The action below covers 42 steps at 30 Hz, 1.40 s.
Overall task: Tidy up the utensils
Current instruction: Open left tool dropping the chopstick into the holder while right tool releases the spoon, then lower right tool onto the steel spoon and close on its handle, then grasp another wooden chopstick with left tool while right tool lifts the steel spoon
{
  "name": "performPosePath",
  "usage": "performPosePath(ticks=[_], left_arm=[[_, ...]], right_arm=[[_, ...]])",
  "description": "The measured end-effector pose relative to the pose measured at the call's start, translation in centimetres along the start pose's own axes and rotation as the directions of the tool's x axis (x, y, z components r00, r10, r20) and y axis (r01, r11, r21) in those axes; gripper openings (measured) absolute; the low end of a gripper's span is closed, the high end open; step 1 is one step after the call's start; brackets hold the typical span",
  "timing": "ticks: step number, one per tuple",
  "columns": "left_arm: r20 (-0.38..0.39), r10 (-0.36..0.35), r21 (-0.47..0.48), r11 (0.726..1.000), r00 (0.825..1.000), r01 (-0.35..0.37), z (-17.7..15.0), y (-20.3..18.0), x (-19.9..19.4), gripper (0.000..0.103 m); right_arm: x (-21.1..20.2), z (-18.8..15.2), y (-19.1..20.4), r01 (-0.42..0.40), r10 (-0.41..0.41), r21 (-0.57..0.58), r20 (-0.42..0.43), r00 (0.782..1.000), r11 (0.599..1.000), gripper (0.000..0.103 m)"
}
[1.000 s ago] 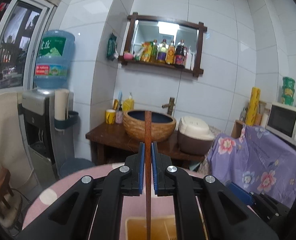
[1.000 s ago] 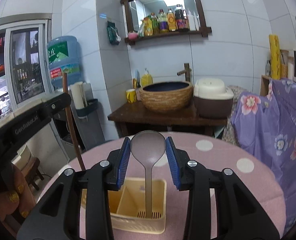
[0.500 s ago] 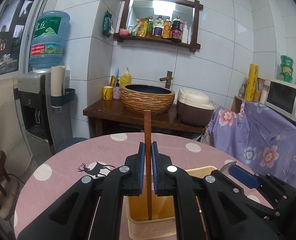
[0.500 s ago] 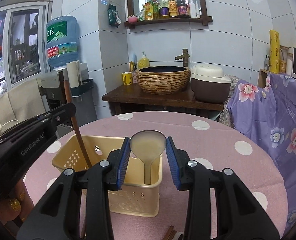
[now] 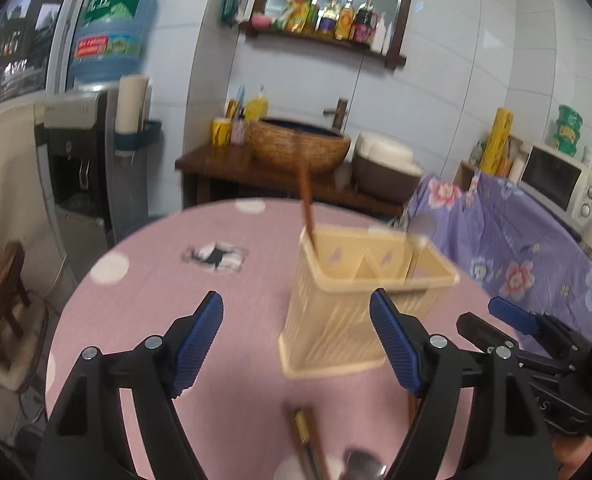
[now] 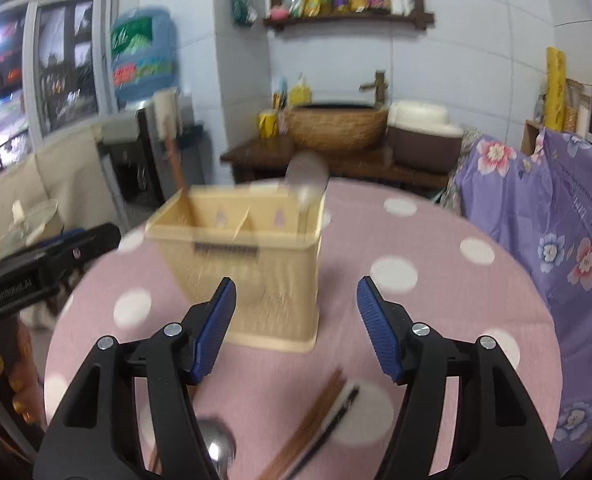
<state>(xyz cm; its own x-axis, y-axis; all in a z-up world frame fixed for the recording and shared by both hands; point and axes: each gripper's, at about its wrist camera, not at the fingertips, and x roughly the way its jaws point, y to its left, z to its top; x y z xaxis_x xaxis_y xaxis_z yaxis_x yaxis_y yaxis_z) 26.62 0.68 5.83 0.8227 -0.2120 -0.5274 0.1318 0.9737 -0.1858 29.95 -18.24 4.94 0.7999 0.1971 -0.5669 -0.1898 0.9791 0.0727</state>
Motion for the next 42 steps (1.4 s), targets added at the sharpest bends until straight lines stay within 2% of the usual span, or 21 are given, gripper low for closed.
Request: performPosePath(ticks=[3, 7, 15, 20, 27, 34, 38, 42], left_arm=[[-0.060, 0.050, 0.025, 0.999, 0.997, -0.049, -2.7, 1.0, -0.4, 0.075], [-0.134, 0.096, 0.050, 0.995, 0.986, -0.090, -6.0, 2.1, -0.7, 0.074], [-0.215, 0.107, -0.004, 0.994, 0.971, -0.110, -9.8, 4.7, -1.8, 0.069], [-0.209, 0.096, -0.021, 0.995, 0.973, -0.103, -10.3, 4.9, -2.7, 0.069], [-0.202, 0.080, -0.028, 0.996, 0.976, -0.088, -10.5, 4.8, -3.2, 0.069], [-0.220, 0.079, -0.037, 0.995, 0.972, -0.089, -10.9, 4.8, -2.8, 0.069], [-0.240, 0.068, -0.039, 0.996, 0.968, -0.079, -11.2, 4.5, -2.1, 0.069], [-0.283, 0.024, -0.051, 0.998, 0.959, -0.040, -11.4, 3.6, -0.7, 0.056]], right_arm=[[0.1, -3.3, 1.5, -0.047, 0.041, -0.054, -0.103, 0.994, 0.997, 0.063], [0.1, -7.3, 3.4, -0.102, 0.080, -0.103, -0.196, 0.977, 0.989, 0.063], [1.2, -12.4, 5.3, -0.151, 0.088, -0.171, -0.332, 0.939, 0.974, 0.063], [1.9, -12.8, 5.8, -0.152, 0.076, -0.194, -0.353, 0.933, 0.969, 0.062], [3.6, -12.4, 6.1, -0.181, 0.097, -0.187, -0.386, 0.917, 0.966, 0.053], [4.7, -11.6, 6.6, -0.175, 0.094, -0.180, -0.388, 0.917, 0.968, 0.052], [4.7, -11.5, 6.7, -0.170, 0.092, -0.177, -0.381, 0.920, 0.969, 0.038], [4.6, -11.4, 6.3, -0.166, 0.101, -0.145, -0.374, 0.922, 0.975, 0.038]])
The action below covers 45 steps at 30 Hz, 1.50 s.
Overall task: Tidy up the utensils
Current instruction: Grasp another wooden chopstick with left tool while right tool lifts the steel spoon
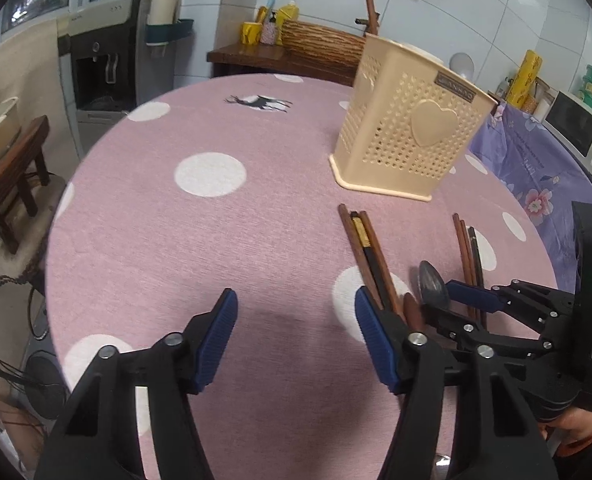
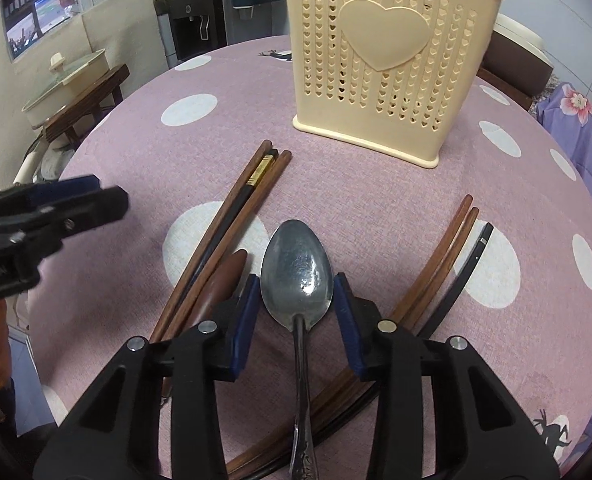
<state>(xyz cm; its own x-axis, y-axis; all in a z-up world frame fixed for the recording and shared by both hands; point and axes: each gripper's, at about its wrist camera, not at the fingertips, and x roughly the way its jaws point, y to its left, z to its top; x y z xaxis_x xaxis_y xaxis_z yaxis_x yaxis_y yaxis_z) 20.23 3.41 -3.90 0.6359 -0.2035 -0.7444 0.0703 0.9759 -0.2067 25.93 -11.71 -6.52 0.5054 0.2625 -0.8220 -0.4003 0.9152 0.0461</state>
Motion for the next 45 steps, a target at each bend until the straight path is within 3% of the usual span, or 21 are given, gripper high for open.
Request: performPosePath(ticks=[5, 12, 19, 31, 36, 45], left_arm=[[-0.048, -0.031, 0.035, 0.999, 0.998, 0.033, 0.5, -2.1, 2.0, 0.045], [-0.090, 0.030, 0.090, 0.996, 0.995, -0.021, 0.8, -4.2, 4.4, 0.032], [-0.077, 0.100, 0.134, 0.987, 0.992, -0.089, 0.8, -4.9, 4.7, 0.028], [-0.126, 0.086, 0.122, 0.990, 0.988, -0.070, 3.2, -4.9, 6.4, 0.028], [-0.117, 0.129, 0.155, 0.982, 0.985, -0.111, 4.1, -5.9, 7.6, 0.010], [-0.092, 0.133, 0.140, 0.983, 0.987, -0.120, 4.1, -6.0, 7.6, 0.009]], right_arm=[[-1.3, -0.2, -1.0, 0.005, -0.007, 0.057, 0.036, 0.999, 0.998, 0.038], [-4.6, -0.6, -1.6, 0.030, -0.041, 0.098, 0.115, 0.992, 0.995, 0.038], [-5.3, -0.9, -2.1, 0.008, -0.026, 0.130, 0.137, 0.990, 0.991, 0.038], [-6.2, -0.9, -3.0, -0.010, -0.020, 0.174, 0.173, 0.985, 0.985, 0.038], [-6.8, -0.9, -3.3, -0.004, -0.031, 0.183, 0.190, 0.981, 0.983, 0.038], [-7.3, -0.9, -3.4, 0.009, -0.050, 0.193, 0.210, 0.976, 0.981, 0.038]])
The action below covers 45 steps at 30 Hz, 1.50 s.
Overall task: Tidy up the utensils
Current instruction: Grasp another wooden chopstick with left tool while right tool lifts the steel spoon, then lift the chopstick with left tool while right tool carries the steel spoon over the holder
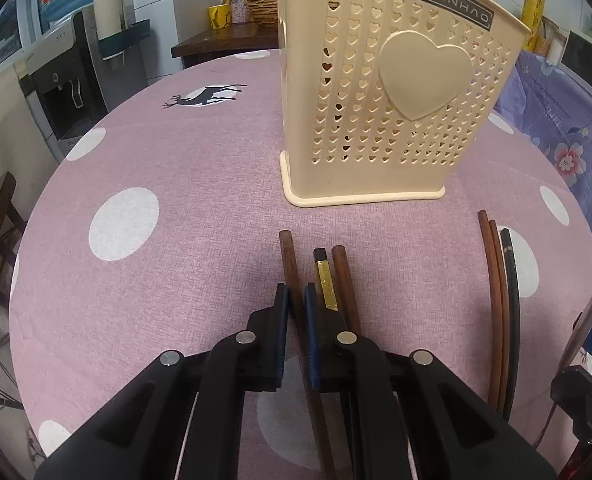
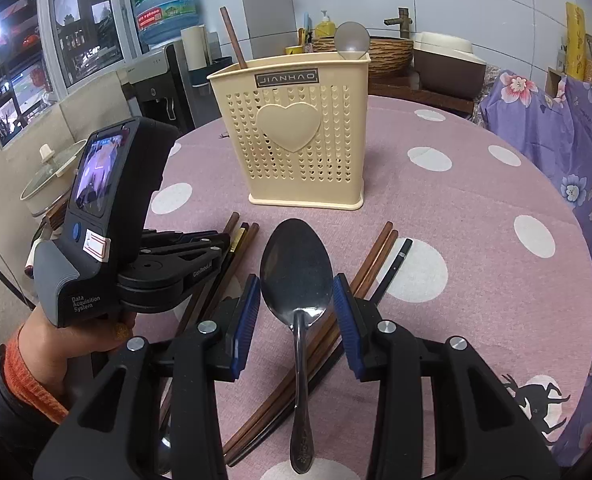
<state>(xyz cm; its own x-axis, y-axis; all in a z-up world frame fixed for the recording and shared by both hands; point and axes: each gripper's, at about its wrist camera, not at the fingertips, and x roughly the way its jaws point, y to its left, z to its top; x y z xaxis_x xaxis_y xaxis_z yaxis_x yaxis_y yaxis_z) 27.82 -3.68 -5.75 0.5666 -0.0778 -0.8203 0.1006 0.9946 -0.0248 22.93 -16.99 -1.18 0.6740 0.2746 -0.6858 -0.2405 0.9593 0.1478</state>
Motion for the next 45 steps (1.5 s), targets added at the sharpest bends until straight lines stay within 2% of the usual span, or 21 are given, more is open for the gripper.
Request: performPosePath(ticks=[6, 12, 18, 24, 29, 39, 45], left_arm=[[0.022, -0.049, -0.031, 0.998, 0.999, 0.049, 0.2, 0.3, -0.5, 0.008], [0.128, -0.106, -0.049, 0.992, 0.986, 0.113, 0.8, 1.4, -5.0, 0.008], [0.268, -0.138, -0.057, 0.986, 0.954, 0.158, 1.5, 3.4, -11.4, 0.008], [0.390, -0.110, -0.047, 0.989, 0.914, 0.139, 2.7, 4.5, -15.8, 0.008], [0.418, -0.092, -0.056, 0.990, 0.904, 0.127, 3.5, 5.0, -16.1, 0.008], [0.428, -0.116, -0.050, 0.987, 0.896, 0.152, 3.6, 5.3, -16.5, 0.008], [0.460, -0.135, -0.040, 0.984, 0.878, 0.172, 4.9, 5.6, -18.3, 0.008]], right_arm=[[-0.6, 0.0, -0.3, -0.005, 0.005, 0.009, 0.017, 1.000, 1.000, 0.038], [-1.8, 0.6, -1.1, -0.059, 0.057, 0.037, 0.048, 0.997, 0.998, 0.038], [-4.2, 2.3, -1.5, -0.105, 0.100, 0.050, 0.096, 0.990, 0.993, 0.038], [-6.1, 4.7, -0.9, -0.110, 0.106, 0.020, 0.150, 0.983, 0.994, 0.038], [-6.1, 5.3, -0.1, -0.106, 0.103, 0.008, 0.156, 0.982, 0.994, 0.038], [-5.4, 5.2, 0.1, -0.110, 0.108, 0.004, 0.152, 0.982, 0.994, 0.038], [-5.9, 7.0, 0.2, -0.126, 0.127, -0.015, 0.184, 0.975, 0.992, 0.038]])
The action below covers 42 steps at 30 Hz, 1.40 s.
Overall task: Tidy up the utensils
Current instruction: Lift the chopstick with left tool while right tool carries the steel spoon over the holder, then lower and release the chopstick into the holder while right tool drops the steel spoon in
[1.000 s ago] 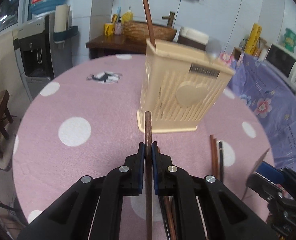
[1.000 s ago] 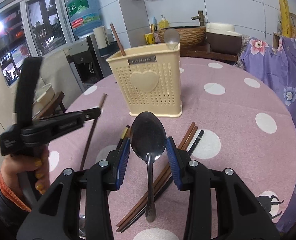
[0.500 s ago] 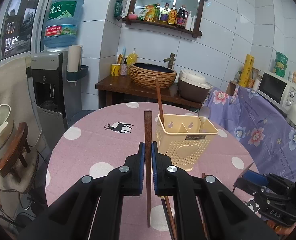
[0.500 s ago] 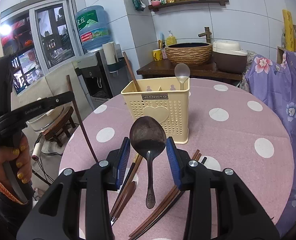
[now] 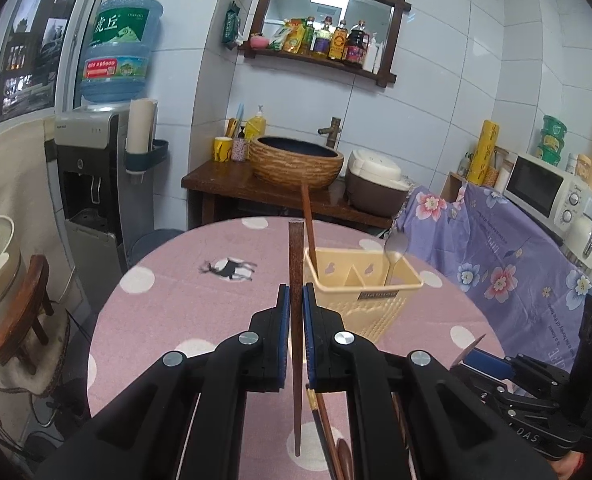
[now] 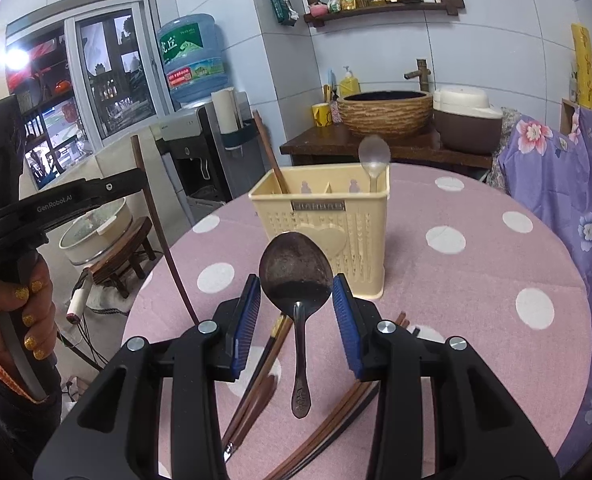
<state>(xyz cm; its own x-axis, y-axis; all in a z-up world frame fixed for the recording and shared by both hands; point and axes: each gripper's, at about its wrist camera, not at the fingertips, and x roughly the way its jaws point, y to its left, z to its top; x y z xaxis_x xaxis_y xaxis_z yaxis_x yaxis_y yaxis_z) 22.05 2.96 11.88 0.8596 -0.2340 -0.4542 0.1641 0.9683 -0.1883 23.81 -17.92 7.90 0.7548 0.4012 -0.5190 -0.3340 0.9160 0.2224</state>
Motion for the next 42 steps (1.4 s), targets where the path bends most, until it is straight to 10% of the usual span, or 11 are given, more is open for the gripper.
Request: performPosePath(ticks=[11, 15, 30, 42], left_arm=[[0.280, -0.001, 0.020, 1.000, 0.960, -0.005, 11.7, -4.7, -1.8, 0.008], [0.264, 0.007, -0.005, 1.000, 0.964, -0.006, 12.5, -5.3, 1.7, 0.008], [0.091, 0.031, -0.002, 1.000, 0.995, -0.031, 3.5, -3.7, 10.1, 0.008], [0.060, 0.019, 0.012, 1.000, 0.998, -0.020, 2.5, -3.4, 10.6, 0.009]], right_arm=[[-0.4, 13.6, -0.4, 0.083, -0.075, -0.018, 0.261, 0.962, 0.996, 0.038], [1.4, 15.4, -1.1, 0.140, -0.133, -0.006, 0.285, 0.949, 0.990, 0.038], [9.8, 7.0, -3.5, 0.260, -0.255, -0.015, 0.155, 0.955, 0.965, 0.038], [10.2, 5.2, -3.5, 0.264, -0.258, -0.018, 0.157, 0.953, 0.964, 0.047]])
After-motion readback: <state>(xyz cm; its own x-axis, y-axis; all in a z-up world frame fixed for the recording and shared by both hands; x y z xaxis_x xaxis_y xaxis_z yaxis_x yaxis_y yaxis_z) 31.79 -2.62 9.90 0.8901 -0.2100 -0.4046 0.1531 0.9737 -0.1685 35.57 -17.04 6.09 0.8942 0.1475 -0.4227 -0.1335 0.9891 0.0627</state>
